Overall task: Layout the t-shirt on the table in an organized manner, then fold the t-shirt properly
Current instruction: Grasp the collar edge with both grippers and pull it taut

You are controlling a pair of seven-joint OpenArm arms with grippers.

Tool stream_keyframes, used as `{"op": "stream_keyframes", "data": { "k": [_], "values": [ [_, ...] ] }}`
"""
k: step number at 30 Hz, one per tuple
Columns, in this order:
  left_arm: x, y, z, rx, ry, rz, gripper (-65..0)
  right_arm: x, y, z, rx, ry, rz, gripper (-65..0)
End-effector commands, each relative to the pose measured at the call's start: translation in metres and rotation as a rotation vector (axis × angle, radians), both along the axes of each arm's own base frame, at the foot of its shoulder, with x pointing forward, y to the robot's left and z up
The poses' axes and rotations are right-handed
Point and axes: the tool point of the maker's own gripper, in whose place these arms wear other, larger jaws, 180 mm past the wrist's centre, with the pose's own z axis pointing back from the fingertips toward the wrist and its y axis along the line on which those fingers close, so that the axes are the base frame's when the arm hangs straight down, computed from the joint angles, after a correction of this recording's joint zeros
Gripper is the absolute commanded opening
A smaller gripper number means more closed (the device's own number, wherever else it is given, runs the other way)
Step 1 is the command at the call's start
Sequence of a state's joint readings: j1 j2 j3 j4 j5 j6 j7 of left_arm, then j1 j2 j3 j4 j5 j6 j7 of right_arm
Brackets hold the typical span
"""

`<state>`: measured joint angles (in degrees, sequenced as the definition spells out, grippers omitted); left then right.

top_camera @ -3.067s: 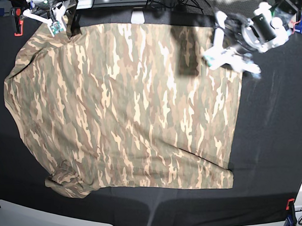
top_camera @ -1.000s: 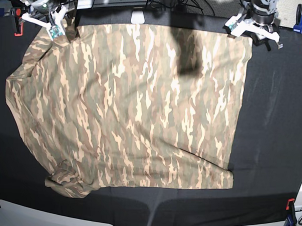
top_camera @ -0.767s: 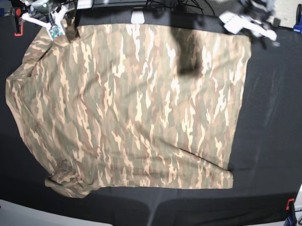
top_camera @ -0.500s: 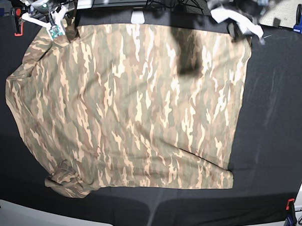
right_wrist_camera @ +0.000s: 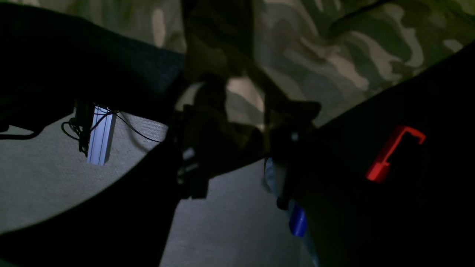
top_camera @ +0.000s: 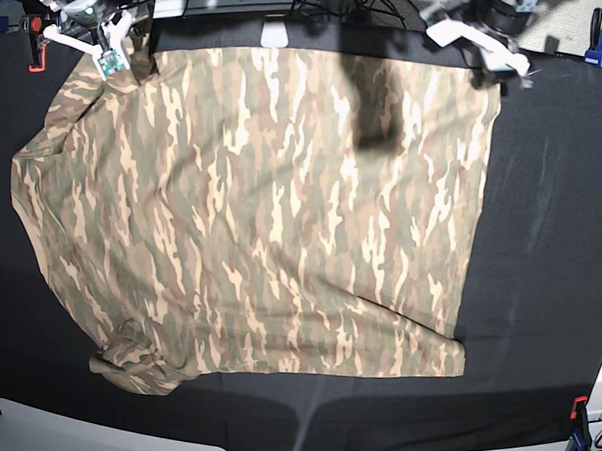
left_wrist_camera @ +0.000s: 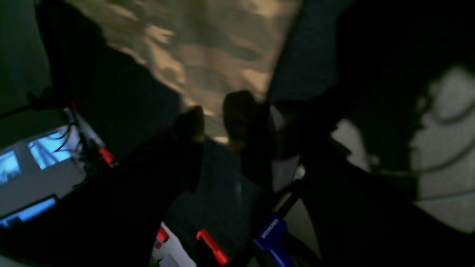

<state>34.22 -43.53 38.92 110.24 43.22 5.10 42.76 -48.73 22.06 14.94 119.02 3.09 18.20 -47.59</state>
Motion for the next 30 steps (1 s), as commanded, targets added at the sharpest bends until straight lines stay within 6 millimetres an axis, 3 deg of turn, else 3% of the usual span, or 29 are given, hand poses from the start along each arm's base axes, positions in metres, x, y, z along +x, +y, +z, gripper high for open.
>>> {"op": "stream_keyframes", "data": {
  "k": [1, 4, 8, 22, 25, 28, 30],
  "values": [
    [0.0, 0.005, -0.002, 0.016, -0.002, -0.009, -39.7, 0.003, -0.002, 0.005, -0.008, -0.017, 0.012, -40.0],
    [0.003, 0.018, -0.01, 0.071, -0.016, -0.01, -39.7, 0.003, -0.002, 0.005, -0.008, -0.017, 0.012, -40.0],
    [0.018, 0.028, 0.004, 0.14, -0.141, -0.005, -39.7, 0.003, -0.002, 0.005, -0.008, -0.017, 0.012, -40.0],
    [0.022, 0.001, 0.004, 0.028, -0.153, -0.027, -40.6, 0.002, -0.002, 0.005, -0.011, -0.012, 0.011, -40.0],
    [0.027, 0.001, 0.003, 0.008, -0.15, -0.004, -48.3, 0.001, -0.003, 0.004, -0.013, -0.006, 0.009, -40.0],
    [0.033, 0.001, 0.006, 0.009, -0.166, -0.005, -65.0, 0.001, -0.003, 0.004, -0.013, -0.004, 0.009, -40.0],
    [0.035, 0.004, 0.006, 0.02, -0.17, 0.005, -65.0, 0.001, -0.003, 0.004, -0.013, -0.005, 0.009, -40.0]
  ]
}}
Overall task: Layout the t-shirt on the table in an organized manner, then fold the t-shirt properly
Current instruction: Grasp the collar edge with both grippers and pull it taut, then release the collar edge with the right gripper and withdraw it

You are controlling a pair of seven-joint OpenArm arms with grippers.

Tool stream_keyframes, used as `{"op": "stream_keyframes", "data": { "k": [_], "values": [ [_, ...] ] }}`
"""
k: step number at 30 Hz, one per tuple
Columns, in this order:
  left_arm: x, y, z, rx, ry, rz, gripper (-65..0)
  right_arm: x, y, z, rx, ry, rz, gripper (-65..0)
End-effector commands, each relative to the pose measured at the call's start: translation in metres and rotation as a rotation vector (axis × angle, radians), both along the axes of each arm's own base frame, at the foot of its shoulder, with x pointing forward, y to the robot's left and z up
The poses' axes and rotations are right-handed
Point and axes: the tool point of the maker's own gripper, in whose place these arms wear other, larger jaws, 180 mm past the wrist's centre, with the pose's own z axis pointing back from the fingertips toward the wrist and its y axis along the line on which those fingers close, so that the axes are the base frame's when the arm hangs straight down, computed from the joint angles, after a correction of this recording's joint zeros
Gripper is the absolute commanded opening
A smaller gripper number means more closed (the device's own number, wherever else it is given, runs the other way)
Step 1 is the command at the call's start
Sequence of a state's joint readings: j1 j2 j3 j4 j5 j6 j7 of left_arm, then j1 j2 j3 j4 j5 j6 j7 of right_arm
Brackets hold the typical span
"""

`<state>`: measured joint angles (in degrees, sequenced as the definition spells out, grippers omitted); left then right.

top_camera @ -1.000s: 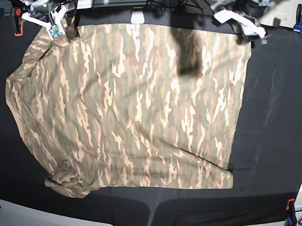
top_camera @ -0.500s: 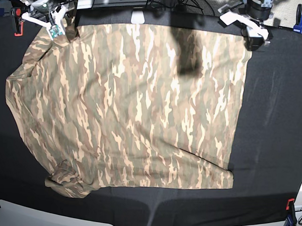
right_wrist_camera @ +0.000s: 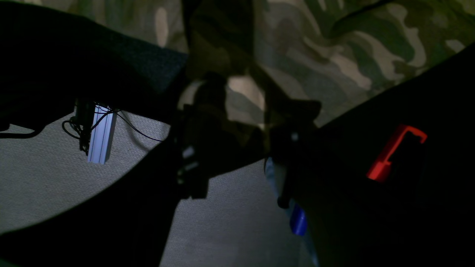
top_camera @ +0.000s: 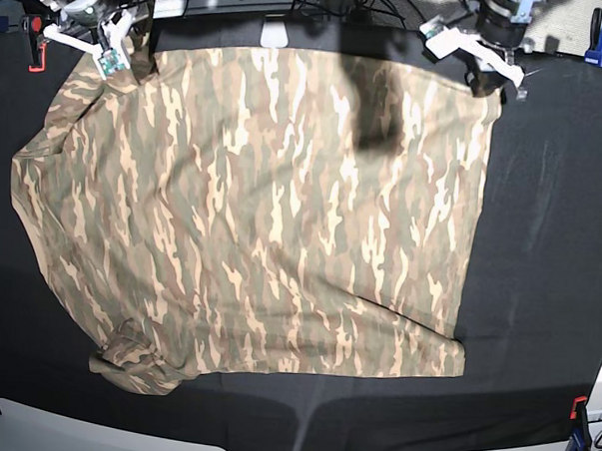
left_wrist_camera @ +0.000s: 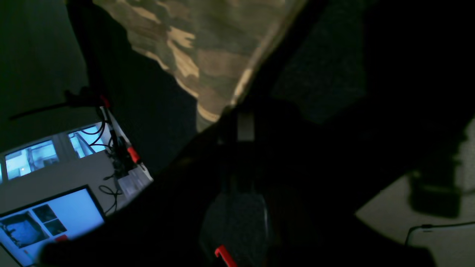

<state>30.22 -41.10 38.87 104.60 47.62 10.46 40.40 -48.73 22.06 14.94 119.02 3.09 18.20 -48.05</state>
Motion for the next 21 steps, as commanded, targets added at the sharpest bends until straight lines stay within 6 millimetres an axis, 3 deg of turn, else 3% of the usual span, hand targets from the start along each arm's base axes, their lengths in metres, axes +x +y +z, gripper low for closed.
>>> {"op": "stream_keyframes", "data": {
  "k": [1, 5, 9, 13, 17, 21],
  "values": [
    [0.005, 0.002, 0.007, 0.006, -0.031, 0.001, -65.0, 0.003, -0.002, 0.005, -0.009, -0.015, 0.011, -40.0],
    [0.004, 0.007, 0.006, 0.022, -0.025, 0.022, -65.0, 0.004, 0.0, 0.005, -0.004, -0.02, 0.018, -40.0],
    [0.004, 0.006, 0.006, 0.021, -0.026, 0.022, -65.0, 0.009, 0.019, 0.007, 0.062, -0.043, 0.146, -40.0],
    [0.004, 0.006, 0.006, 0.021, -0.026, 0.022, -65.0, 0.005, 0.027, 0.006, 0.082, -0.023, 0.205, -40.0],
    [0.004, 0.007, 0.006, 0.021, -0.025, 0.022, -65.0, -0.017, 0.039, 0.0, 0.113, 0.096, 0.365, -40.0],
    [0.004, 0.006, 0.006, 0.021, -0.026, 0.022, -65.0, -0.042, 0.028, 0.0, 0.093, 0.187, 0.395, -40.0]
  ]
}}
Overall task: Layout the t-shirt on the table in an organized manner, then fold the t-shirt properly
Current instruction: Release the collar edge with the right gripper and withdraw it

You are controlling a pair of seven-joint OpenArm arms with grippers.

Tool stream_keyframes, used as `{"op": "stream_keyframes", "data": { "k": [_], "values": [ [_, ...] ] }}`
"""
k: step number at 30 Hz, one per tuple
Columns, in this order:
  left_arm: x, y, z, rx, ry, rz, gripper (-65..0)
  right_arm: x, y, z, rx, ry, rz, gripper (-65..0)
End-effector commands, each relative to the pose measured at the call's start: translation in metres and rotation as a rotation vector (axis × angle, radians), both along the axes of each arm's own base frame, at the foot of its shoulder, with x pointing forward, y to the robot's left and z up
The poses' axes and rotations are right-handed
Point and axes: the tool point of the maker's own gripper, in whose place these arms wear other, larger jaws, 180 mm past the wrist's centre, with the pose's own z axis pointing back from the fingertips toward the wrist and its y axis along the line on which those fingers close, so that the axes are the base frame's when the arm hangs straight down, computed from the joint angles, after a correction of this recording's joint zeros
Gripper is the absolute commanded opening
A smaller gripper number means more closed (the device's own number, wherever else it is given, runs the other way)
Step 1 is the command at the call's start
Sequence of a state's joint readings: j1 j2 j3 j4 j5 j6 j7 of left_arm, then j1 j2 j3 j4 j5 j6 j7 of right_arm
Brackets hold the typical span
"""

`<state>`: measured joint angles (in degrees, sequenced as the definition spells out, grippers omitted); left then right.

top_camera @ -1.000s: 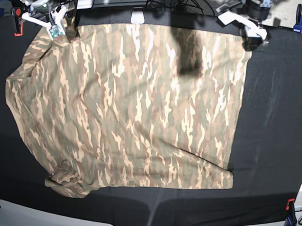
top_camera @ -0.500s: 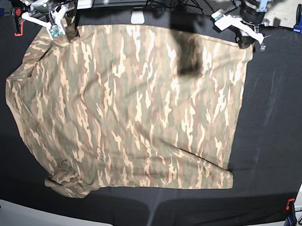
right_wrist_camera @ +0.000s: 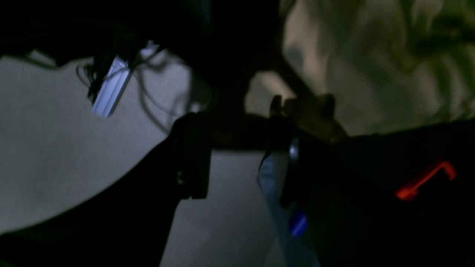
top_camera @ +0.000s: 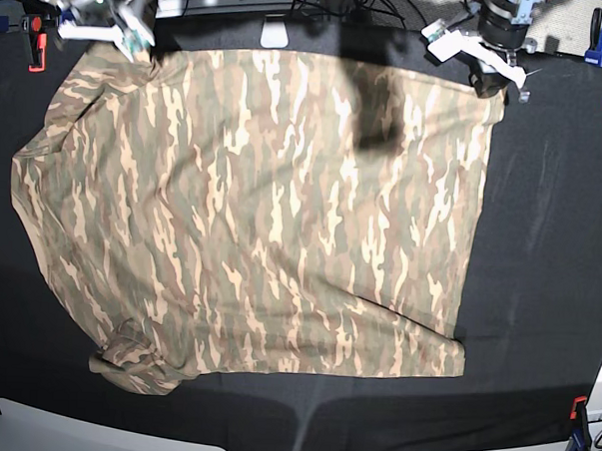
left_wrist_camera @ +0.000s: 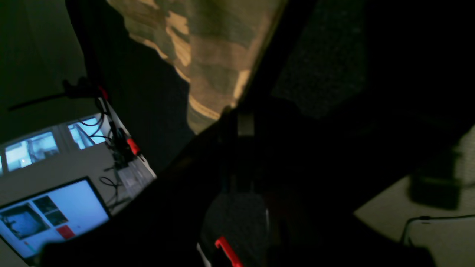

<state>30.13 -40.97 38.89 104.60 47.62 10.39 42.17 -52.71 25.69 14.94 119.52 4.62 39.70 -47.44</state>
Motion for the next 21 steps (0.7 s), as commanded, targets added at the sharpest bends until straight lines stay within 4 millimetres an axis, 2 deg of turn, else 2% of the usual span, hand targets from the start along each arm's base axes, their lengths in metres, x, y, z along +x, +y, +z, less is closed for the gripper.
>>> {"op": "stream_keyframes", "data": {
  "k": [1, 6, 9, 12, 15, 18, 21],
  "values": [
    [0.004, 0.002, 0.007, 0.003, -0.031, -0.003, -65.0, -0.005, -0.002, 0.007, -0.01, 0.008, 0.038, -40.0],
    [0.004, 0.002, 0.007, 0.003, -0.031, -0.003, -65.0, -0.023, -0.005, 0.024, -0.056, 0.014, 0.179, -40.0],
    [0.004, 0.002, 0.007, 0.003, -0.031, -0.003, -65.0, -0.023, -0.009, 0.032, -0.101, -0.009, 0.189, -40.0],
    [0.004, 0.002, 0.007, 0.003, -0.031, -0.003, -65.0, -0.015, -0.015, 0.035, -0.142, -0.061, 0.162, -40.0],
    [0.004, 0.001, 0.007, 0.001, -0.032, -0.005, -65.0, 0.002, -0.022, 0.039, -0.182, -0.143, 0.148, -40.0],
    [0.006, 0.001, 0.008, 0.0, -0.035, -0.004, -65.0, 0.02, -0.033, 0.045, -0.279, -0.213, 0.211, -40.0],
    [0.012, 0.001, 0.01, 0.0, -0.048, -0.003, -65.0, 0.022, -0.032, 0.042, -0.333, -0.216, 0.349, -40.0]
  ]
}}
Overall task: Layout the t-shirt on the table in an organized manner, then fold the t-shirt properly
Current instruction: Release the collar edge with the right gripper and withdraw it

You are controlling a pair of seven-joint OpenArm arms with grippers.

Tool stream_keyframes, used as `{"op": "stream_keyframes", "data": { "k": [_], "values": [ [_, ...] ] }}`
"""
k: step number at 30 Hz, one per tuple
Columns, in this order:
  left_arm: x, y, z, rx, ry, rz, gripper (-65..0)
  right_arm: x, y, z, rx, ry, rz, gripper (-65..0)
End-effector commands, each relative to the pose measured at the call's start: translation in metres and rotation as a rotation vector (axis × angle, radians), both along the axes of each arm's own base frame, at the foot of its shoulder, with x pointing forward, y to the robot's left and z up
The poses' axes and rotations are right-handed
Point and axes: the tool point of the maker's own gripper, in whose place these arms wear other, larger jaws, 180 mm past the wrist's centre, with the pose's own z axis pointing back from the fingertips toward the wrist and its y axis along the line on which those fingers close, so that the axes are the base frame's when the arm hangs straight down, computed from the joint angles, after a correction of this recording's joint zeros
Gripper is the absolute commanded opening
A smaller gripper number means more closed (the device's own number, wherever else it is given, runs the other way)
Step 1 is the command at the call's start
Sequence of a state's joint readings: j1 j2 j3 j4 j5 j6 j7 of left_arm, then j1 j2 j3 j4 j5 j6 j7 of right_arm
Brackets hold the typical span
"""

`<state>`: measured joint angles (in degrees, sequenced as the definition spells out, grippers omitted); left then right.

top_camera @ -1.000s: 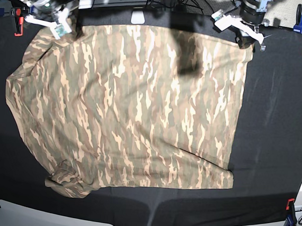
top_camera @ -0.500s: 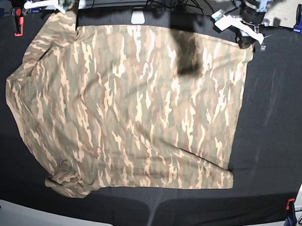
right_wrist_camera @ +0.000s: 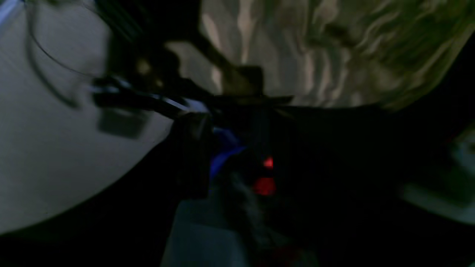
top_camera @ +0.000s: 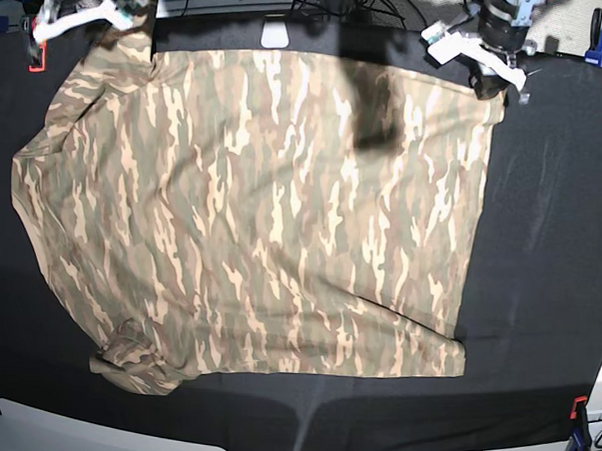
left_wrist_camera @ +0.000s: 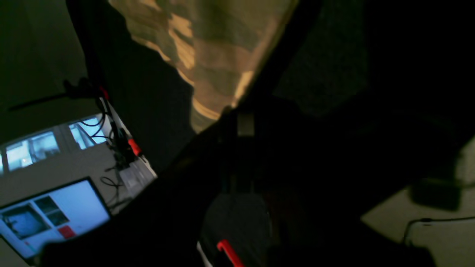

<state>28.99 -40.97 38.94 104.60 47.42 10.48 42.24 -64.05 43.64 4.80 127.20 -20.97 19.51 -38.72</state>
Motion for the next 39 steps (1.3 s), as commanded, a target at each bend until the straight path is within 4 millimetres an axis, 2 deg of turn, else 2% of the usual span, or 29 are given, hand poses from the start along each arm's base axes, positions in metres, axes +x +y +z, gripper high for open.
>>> {"op": "stream_keyframes", "data": {
  "k": [1, 3, 8, 13, 21, 23, 28, 30, 34, 37, 39],
  "values": [
    [0.005, 0.001, 0.008, 0.002, -0.034, -0.006, -65.0, -0.001, 0.004, 0.001, -0.005, -0.003, 0.039, -40.0],
    [0.007, 0.001, 0.009, 0.003, -0.039, -0.005, -65.0, -0.007, 0.01, -0.004, -0.005, 0.013, 0.084, -40.0],
    [0.007, 0.003, 0.008, 0.007, -0.037, 0.0, -65.0, -0.037, 0.024, -0.018, 0.0, 0.102, 0.126, -40.0],
    [0.007, 0.003, 0.008, 0.007, -0.038, -0.001, -65.0, -0.021, 0.009, -0.015, -0.111, -0.05, 0.145, -40.0],
    [0.007, 0.002, 0.008, 0.006, -0.038, 0.0, -65.0, -0.041, -0.013, -0.038, -0.156, 0.012, 0.173, -40.0],
    [0.008, 0.002, 0.009, 0.006, -0.039, 0.0, -65.0, -0.038, -0.011, -0.038, -0.158, -0.012, 0.203, -40.0],
    [0.009, 0.002, 0.009, 0.006, -0.043, 0.0, -65.0, -0.041, 0.024, -0.04, -0.073, -0.054, 0.37, -40.0],
    [0.01, 0.002, 0.009, 0.006, -0.043, 0.0, -65.0, -0.044, 0.032, -0.041, -0.057, -0.054, 0.398, -40.0],
    [0.009, 0.002, 0.009, 0.006, -0.043, 0.0, -65.0, -0.043, 0.028, -0.045, -0.075, -0.062, 0.429, -40.0],
    [0.009, 0.003, 0.009, 0.007, -0.043, -0.001, -65.0, -0.043, 0.015, -0.054, -0.115, -0.054, 0.445, -40.0],
    [0.009, 0.002, 0.009, 0.006, -0.043, 0.0, -65.0, -0.034, 0.008, -0.055, -0.156, -0.108, 0.449, -40.0]
  ]
}}
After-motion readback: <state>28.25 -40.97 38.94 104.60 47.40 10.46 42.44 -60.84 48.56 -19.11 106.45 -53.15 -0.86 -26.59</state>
